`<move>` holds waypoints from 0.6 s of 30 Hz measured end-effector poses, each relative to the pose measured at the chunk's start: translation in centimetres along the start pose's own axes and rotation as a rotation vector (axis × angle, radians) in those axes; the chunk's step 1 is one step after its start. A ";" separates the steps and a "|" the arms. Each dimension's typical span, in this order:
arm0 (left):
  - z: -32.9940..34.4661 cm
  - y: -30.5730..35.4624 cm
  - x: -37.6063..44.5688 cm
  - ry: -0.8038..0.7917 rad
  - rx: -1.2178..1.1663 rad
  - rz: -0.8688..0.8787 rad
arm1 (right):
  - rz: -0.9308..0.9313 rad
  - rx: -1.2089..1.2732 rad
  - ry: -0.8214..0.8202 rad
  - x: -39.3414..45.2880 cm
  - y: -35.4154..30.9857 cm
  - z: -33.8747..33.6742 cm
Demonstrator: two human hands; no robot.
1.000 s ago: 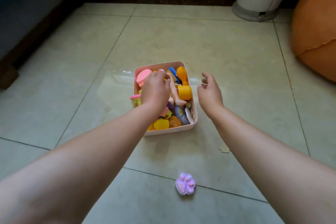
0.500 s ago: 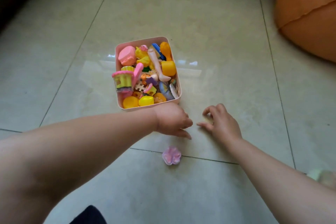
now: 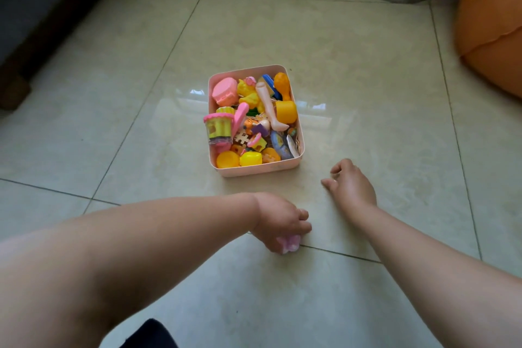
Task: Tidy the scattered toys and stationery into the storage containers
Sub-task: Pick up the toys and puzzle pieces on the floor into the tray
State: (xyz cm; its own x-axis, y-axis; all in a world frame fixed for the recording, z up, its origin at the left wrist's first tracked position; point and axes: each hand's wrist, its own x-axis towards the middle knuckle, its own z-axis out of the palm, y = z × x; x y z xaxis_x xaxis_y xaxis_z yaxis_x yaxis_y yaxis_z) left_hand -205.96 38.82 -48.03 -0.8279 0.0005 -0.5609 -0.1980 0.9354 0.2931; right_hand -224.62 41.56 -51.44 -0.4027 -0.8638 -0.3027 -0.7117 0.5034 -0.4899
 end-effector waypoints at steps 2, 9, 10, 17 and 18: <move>0.0 -0.1 -0.2 0.031 -0.084 -0.089 | 0.020 0.051 -0.013 0.4 -0.4 0.2; -1.4 -0.5 -1.7 0.171 -0.184 -0.271 | 0.119 0.282 -0.062 1.5 -1.7 -0.1; -1.7 -0.6 -1.9 0.210 -0.191 -0.276 | 0.112 0.272 -0.070 1.8 -2.0 -0.2; -5.4 -1.8 -3.6 0.598 -0.266 -0.399 | -0.042 0.073 -0.088 0.6 -1.3 -0.6; -5.9 -2.0 -4.1 0.661 -0.292 -0.423 | -0.067 0.044 -0.096 0.4 -1.2 -0.6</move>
State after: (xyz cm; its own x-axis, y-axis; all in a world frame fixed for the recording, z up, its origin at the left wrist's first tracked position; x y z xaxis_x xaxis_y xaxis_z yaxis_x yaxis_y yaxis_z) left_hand -205.25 34.81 -41.69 -0.7724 -0.6225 -0.1259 -0.6138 0.6806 0.4000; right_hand -224.27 40.66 -50.51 -0.2962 -0.8911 -0.3439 -0.7087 0.4464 -0.5463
